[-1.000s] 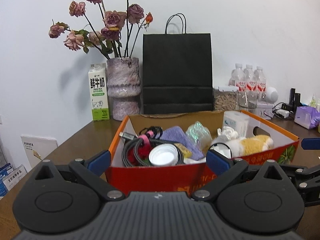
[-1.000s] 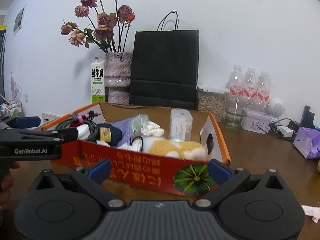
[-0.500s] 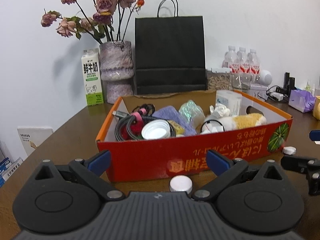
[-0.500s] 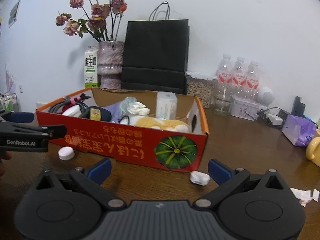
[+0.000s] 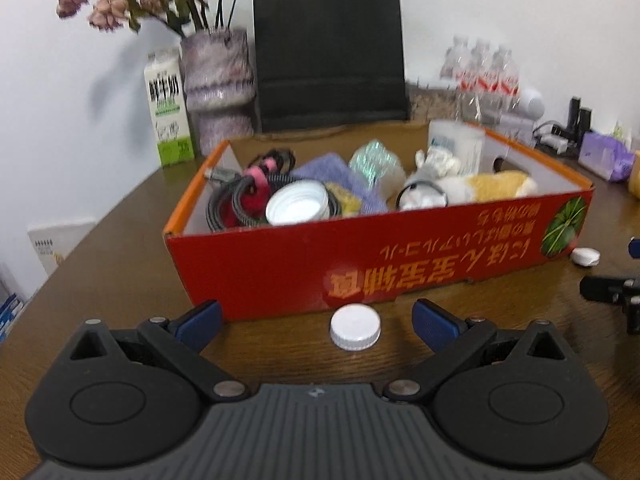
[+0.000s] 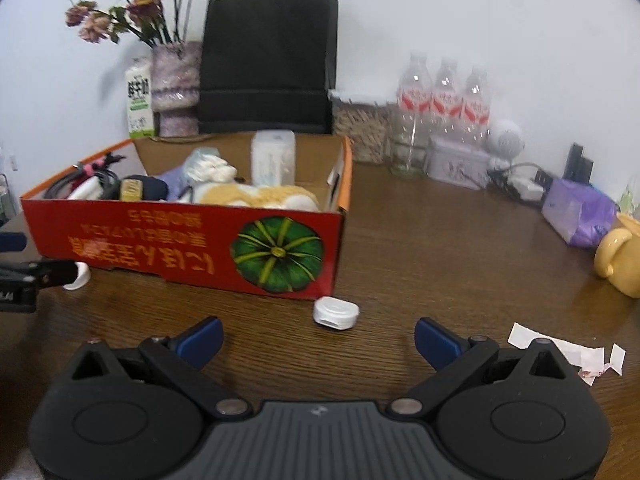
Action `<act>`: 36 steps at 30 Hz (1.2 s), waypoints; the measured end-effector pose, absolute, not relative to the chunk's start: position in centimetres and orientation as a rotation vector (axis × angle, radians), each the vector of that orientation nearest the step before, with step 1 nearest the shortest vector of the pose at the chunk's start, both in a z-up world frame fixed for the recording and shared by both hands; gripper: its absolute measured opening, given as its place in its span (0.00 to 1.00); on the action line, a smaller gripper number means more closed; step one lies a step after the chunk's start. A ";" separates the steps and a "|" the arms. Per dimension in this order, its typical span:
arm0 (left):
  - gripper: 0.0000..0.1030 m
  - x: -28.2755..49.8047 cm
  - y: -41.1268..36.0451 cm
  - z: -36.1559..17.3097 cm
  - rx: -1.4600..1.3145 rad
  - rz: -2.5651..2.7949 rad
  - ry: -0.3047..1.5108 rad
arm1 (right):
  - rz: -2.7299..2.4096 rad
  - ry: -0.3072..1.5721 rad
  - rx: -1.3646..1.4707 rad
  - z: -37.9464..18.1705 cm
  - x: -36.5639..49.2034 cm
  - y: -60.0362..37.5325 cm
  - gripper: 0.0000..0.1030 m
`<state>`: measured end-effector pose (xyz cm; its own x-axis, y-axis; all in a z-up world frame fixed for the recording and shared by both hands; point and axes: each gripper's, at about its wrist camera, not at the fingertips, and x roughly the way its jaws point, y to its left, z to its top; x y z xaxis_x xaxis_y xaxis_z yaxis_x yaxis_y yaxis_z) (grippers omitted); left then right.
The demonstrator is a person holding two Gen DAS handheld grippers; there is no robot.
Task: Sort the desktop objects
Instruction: 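Move the left gripper to the small white cap while the right gripper moves to the white case, then grasp the small white cap with the left gripper while the right gripper grasps the white case, then carry the white cap and white case over the box and lower them in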
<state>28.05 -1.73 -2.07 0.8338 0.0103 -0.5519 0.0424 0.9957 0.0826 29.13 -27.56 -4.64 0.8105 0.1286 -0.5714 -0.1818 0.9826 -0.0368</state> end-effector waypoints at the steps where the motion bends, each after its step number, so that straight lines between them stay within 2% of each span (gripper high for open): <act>1: 1.00 28.4 -1.7 -2.2 0.087 -0.016 0.603 | 0.164 0.617 -0.090 -4.8 29.6 -27.6 0.94; 5: 0.96 29.0 -1.8 -2.6 0.075 -0.014 0.643 | 0.177 0.680 -0.054 -5.4 31.5 -28.2 0.88; 9: 0.79 29.2 -2.0 -2.8 0.059 -0.034 0.662 | 0.182 0.679 -0.039 -5.5 32.5 -28.2 0.84; 11: 0.71 29.1 -2.1 -2.7 0.053 -0.056 0.660 | 0.190 0.671 -0.044 -5.5 32.5 -27.9 0.77; 13: 0.59 29.0 -2.3 -2.6 0.052 -0.071 0.657 | 0.193 0.663 -0.044 -5.3 32.5 -27.8 0.63; 14: 0.56 29.0 -2.4 -2.5 0.050 -0.078 0.656 | 0.196 0.658 -0.041 -5.3 32.5 -27.8 0.61; 16: 0.39 28.9 -2.5 -2.4 0.047 -0.093 0.653 | 0.195 0.655 -0.037 -5.2 32.4 -27.9 0.54; 17: 0.34 28.8 -2.5 -2.4 0.049 -0.097 0.650 | 0.196 0.652 -0.036 -5.2 32.3 -27.9 0.50; 18: 0.28 28.8 -2.5 -2.4 0.050 -0.105 0.648 | 0.199 0.649 -0.035 -5.1 32.3 -28.0 0.40; 19: 0.28 28.7 -2.6 -2.4 0.057 -0.110 0.646 | 0.203 0.646 -0.034 -5.1 32.2 -27.9 0.26; 20: 0.28 28.7 -2.7 -2.4 0.061 -0.111 0.645 | 0.209 0.643 -0.032 -5.1 32.0 -28.0 0.25; 36: 0.28 27.4 -3.0 -1.6 0.084 -0.104 0.580 | 0.280 0.555 -0.050 -4.1 29.2 -25.7 0.25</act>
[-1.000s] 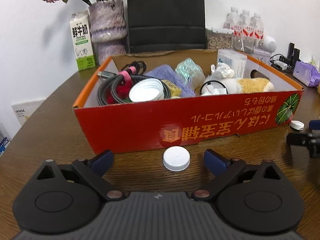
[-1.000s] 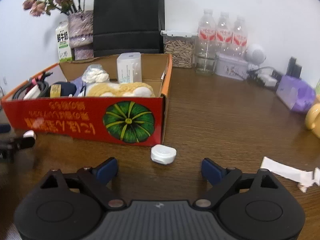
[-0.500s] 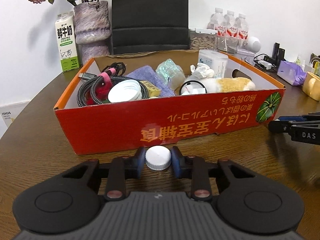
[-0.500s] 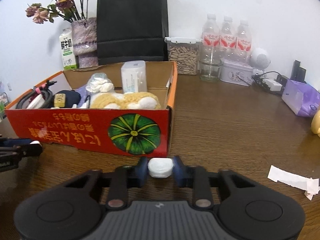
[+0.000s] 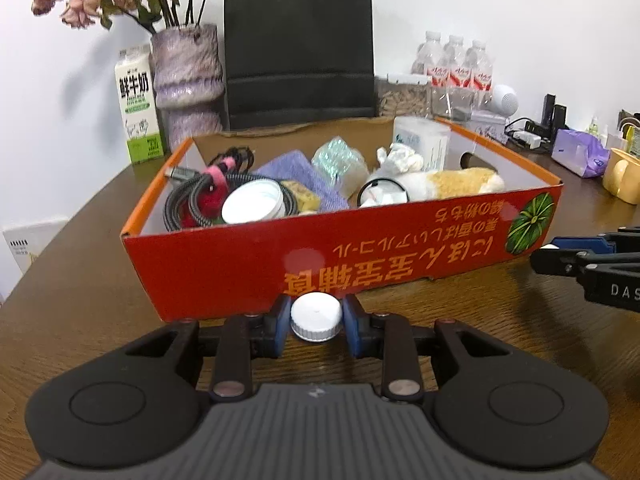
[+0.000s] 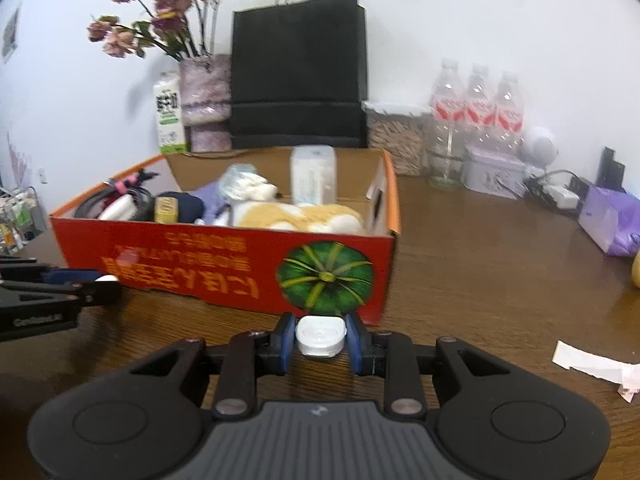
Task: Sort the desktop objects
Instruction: 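Carry the white cap and white case over the box and lower them in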
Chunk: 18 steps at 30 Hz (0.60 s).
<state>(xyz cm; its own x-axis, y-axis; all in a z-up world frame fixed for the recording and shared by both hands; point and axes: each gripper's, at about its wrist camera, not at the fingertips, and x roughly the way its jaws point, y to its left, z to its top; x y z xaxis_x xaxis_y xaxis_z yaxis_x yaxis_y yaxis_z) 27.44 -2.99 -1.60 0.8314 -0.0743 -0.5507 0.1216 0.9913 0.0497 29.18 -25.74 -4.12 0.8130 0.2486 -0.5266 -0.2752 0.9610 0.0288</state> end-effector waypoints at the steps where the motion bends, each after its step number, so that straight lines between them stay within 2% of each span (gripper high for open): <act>1: 0.28 27.3 -3.1 -1.5 0.084 -0.107 0.575 | 0.287 0.546 -0.047 -4.0 28.9 -25.5 0.25; 12: 0.28 24.3 -4.1 0.9 0.062 -0.133 0.420 | 0.339 0.404 0.003 -1.3 26.4 -22.9 0.25; 18: 0.28 25.2 -4.1 3.0 0.043 -0.113 0.366 | 0.352 0.335 0.006 0.7 26.7 -21.3 0.25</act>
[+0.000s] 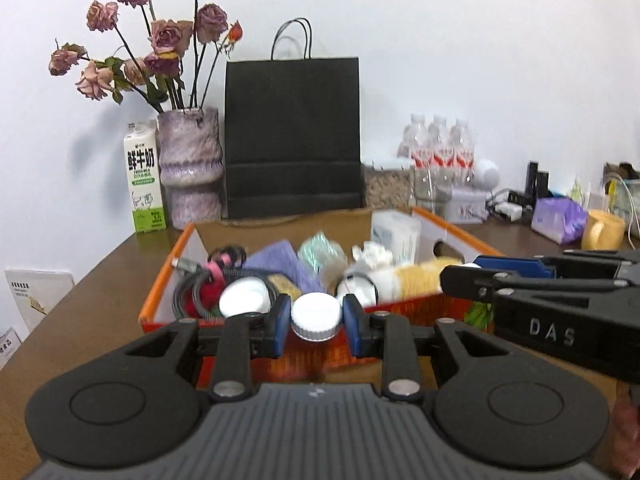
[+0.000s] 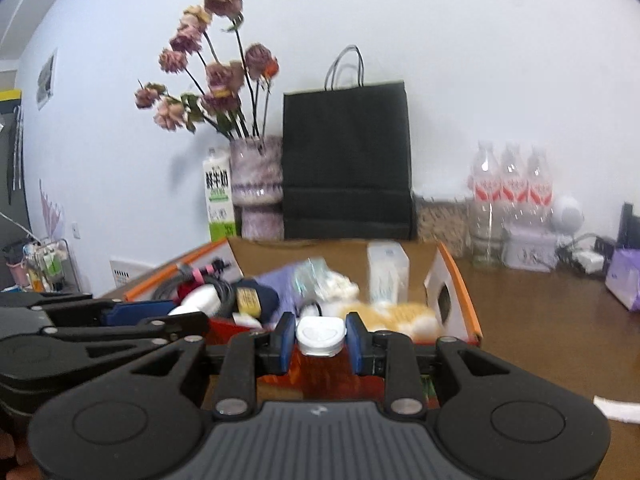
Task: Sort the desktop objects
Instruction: 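Carry the white cap and white case over the box and lower them in, then open both grippers to drop the cap and case into the box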
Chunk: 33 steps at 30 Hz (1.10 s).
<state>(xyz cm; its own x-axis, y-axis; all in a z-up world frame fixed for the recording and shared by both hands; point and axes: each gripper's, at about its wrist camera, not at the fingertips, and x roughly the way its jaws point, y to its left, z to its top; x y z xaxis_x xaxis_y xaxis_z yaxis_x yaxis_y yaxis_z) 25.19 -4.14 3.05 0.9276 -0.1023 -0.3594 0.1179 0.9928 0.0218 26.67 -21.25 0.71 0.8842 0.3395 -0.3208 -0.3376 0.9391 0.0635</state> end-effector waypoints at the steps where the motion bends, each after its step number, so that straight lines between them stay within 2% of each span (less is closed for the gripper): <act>1: 0.28 25.5 -4.1 3.4 0.037 -0.107 0.359 | 0.354 0.327 0.006 1.1 26.9 -21.0 0.25; 12: 0.28 29.8 -3.5 5.7 0.029 -0.009 0.265 | 0.340 0.261 -0.028 4.1 31.4 -18.4 0.25; 30: 0.28 31.7 -2.3 3.0 0.039 0.046 0.305 | 0.336 0.311 -0.036 1.9 33.9 -18.3 0.25; 32: 0.39 31.5 -2.4 3.1 0.047 0.062 0.292 | 0.340 0.320 -0.017 1.8 34.0 -18.5 0.27; 33: 0.59 31.4 -2.4 3.1 0.052 0.075 0.284 | 0.342 0.324 -0.003 1.7 34.1 -18.7 0.35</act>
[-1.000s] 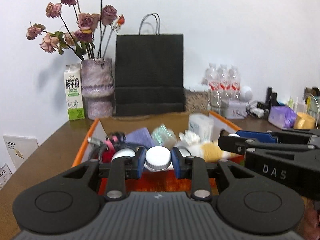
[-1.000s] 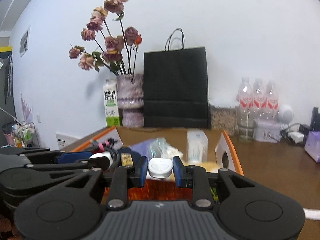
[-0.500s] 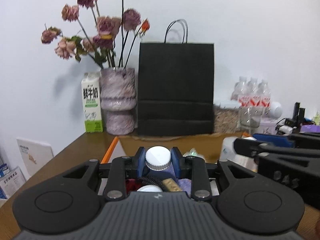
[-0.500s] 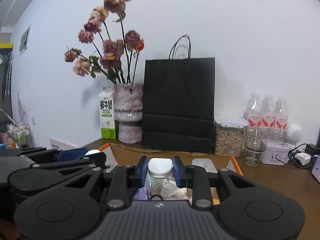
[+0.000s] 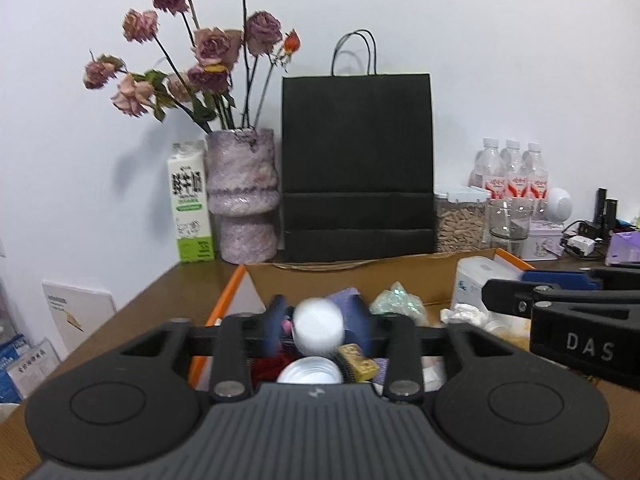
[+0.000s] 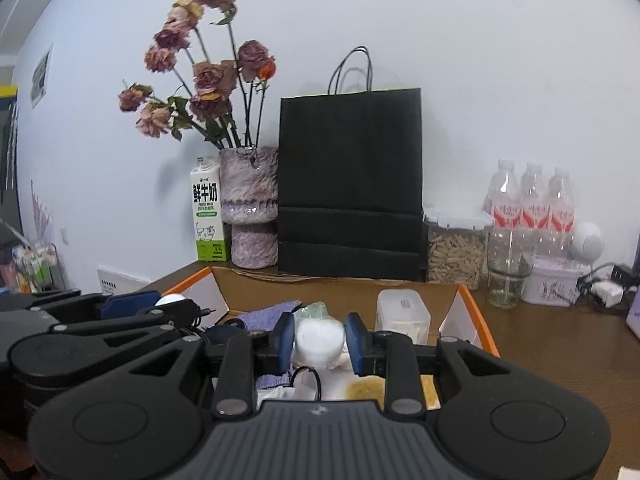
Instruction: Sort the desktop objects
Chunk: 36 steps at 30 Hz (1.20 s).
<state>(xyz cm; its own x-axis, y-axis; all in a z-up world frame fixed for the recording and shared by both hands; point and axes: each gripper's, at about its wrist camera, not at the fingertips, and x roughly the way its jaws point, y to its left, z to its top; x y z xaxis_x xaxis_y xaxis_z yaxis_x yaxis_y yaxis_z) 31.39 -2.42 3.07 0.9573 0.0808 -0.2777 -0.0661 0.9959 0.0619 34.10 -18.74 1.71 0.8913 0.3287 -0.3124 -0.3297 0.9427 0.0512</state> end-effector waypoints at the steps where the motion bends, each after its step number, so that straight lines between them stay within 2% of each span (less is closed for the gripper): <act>1: 0.81 31.2 -2.4 3.1 0.055 0.090 0.270 | 0.339 0.329 0.007 1.7 34.2 -19.0 0.50; 2: 0.85 30.9 -2.4 3.2 0.058 0.103 0.259 | 0.331 0.329 0.014 1.6 34.1 -19.2 0.59; 3: 0.90 30.7 -2.3 3.3 0.060 0.125 0.245 | 0.319 0.322 0.021 1.7 34.0 -19.4 0.73; 4: 1.00 30.6 -2.1 3.4 0.057 0.135 0.237 | 0.305 0.312 0.029 1.7 33.9 -19.7 0.87; 6: 1.00 30.2 -1.7 3.5 0.038 0.143 0.213 | 0.291 0.295 0.048 1.9 33.7 -20.4 1.00; 26: 1.00 28.9 -1.1 4.2 0.010 0.111 0.206 | 0.303 0.281 0.031 2.9 31.9 -20.2 1.00; 36: 1.00 24.4 -1.0 5.7 0.006 0.088 0.187 | 0.312 0.278 0.003 4.5 27.6 -20.3 1.00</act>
